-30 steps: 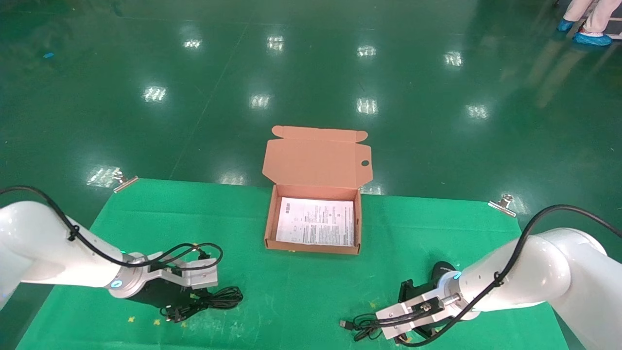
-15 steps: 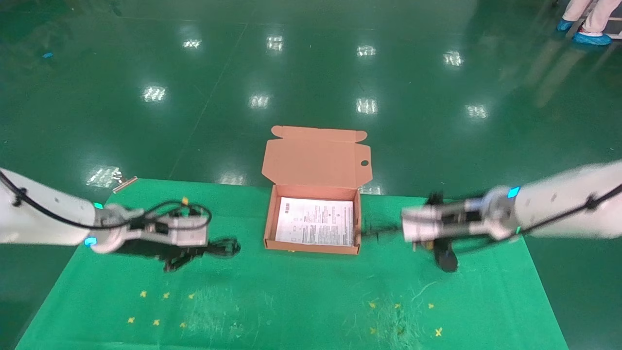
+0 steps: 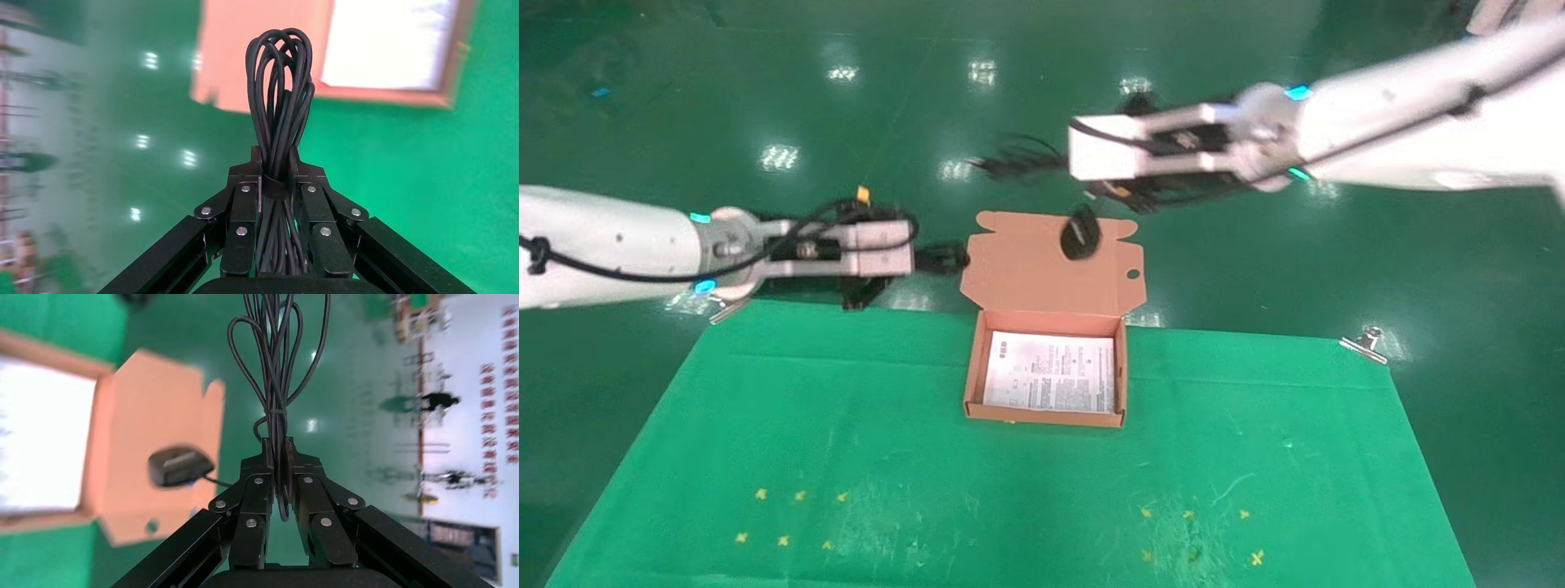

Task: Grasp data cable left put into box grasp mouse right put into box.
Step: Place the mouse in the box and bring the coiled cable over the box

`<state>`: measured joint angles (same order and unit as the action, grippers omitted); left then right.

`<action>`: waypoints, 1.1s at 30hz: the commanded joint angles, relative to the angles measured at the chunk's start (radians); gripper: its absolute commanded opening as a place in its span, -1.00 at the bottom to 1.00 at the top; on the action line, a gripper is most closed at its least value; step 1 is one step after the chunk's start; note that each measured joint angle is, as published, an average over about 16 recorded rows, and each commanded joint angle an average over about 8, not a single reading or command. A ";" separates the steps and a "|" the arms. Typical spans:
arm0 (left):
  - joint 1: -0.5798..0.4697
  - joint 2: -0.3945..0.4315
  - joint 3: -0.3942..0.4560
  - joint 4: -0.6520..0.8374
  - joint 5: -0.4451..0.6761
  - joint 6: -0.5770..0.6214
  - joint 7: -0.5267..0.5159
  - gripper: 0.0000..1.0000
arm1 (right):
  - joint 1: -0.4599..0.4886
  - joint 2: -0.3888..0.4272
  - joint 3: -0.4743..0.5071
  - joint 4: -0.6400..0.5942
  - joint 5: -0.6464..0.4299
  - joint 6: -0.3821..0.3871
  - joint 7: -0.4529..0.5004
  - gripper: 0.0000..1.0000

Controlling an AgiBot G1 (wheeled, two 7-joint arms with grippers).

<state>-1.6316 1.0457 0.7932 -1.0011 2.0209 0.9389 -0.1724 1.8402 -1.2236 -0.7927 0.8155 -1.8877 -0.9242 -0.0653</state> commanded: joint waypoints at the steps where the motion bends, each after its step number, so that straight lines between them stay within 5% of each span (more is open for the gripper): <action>1: -0.011 0.013 -0.001 -0.003 0.021 -0.018 -0.018 -1.00 | 0.022 -0.038 0.007 -0.043 0.015 0.021 -0.030 -1.00; 15: -0.049 0.051 -0.008 0.016 0.109 -0.096 -0.080 -1.00 | 0.103 -0.124 0.021 -0.218 0.076 0.062 -0.160 -1.00; 24: -0.018 0.024 0.005 0.023 0.142 -0.080 -0.101 -1.00 | 0.053 -0.126 -0.018 -0.194 0.101 0.097 -0.152 -1.00; 33: 0.024 -0.033 0.025 -0.037 0.266 -0.020 -0.232 -1.00 | -0.020 -0.141 -0.132 -0.162 0.171 0.143 -0.114 -1.00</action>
<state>-1.6106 1.0121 0.8173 -1.0379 2.2882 0.9246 -0.4059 1.8251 -1.3634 -0.9281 0.6467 -1.7164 -0.7744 -0.1811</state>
